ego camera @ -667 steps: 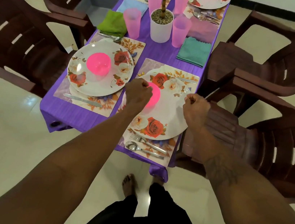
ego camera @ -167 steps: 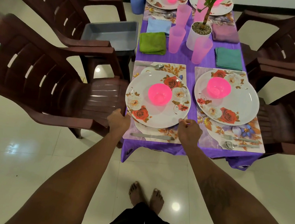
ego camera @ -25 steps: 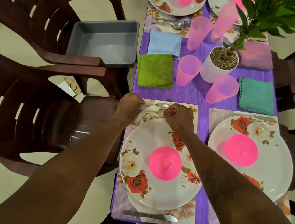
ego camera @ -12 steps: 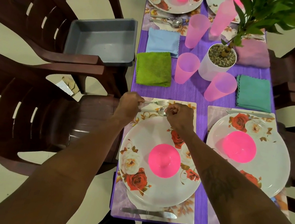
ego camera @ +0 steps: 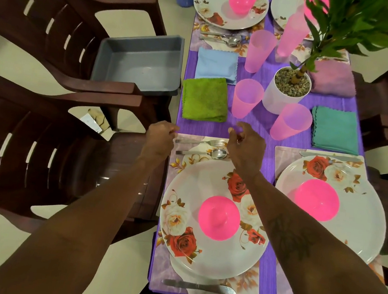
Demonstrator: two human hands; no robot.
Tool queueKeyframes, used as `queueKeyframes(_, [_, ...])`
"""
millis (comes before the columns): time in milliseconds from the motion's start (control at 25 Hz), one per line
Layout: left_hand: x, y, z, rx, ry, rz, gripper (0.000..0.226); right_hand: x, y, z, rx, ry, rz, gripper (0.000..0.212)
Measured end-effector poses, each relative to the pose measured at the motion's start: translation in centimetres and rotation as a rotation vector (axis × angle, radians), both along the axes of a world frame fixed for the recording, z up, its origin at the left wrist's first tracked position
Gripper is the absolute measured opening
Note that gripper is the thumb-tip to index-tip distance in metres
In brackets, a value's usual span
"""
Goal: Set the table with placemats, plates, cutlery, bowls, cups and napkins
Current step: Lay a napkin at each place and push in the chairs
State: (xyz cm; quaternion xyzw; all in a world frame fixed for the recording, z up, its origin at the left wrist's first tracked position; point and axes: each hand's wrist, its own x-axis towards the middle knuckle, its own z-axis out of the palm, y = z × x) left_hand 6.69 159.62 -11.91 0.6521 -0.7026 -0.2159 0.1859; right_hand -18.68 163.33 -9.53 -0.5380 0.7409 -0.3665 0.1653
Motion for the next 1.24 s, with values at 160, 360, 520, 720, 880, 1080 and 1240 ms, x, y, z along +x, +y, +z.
queueKeyframes(160, [-1.3, 0.4, 1.8, -0.078, -0.020, -0.307, 0.034, 0.3, -2.8, 2.3, 0.003, 0.099, 0.024, 0.056])
queueKeyframes(360, [-1.7, 1.5, 0.4, -0.050, -0.205, -0.465, 0.027, -0.9, -4.9, 1.8, 0.187, 0.258, 0.062, 0.055])
queueKeyframes(520, [-1.7, 1.8, -0.1, -0.139, -0.203, -0.477, 0.013, -1.3, -4.7, 1.8, 0.108, 0.281, 0.049, 0.028])
queueKeyframes(720, [-1.5, 2.0, 0.0, -0.153, -0.192, -0.451, 0.011, -2.2, -2.7, 2.3, 0.023, 0.283, 0.037, 0.025])
queueKeyframes(880, [-1.8, 2.4, -0.1, -0.098, -0.233, -0.441, 0.012, -3.3, 0.2, 2.5, -0.052, 0.317, 0.009, 0.023])
queueKeyframes(1080, [-3.2, 3.0, 1.1, -0.239, -0.157, -0.470, 0.010, -4.6, 3.8, 2.3, -0.076, 0.328, -0.004, 0.020])
queueKeyframes(1240, [-5.5, 3.3, 2.8, -0.195, -0.061, -0.380, 0.009, -5.0, 4.9, 2.4, -0.074, 0.353, -0.009, 0.020])
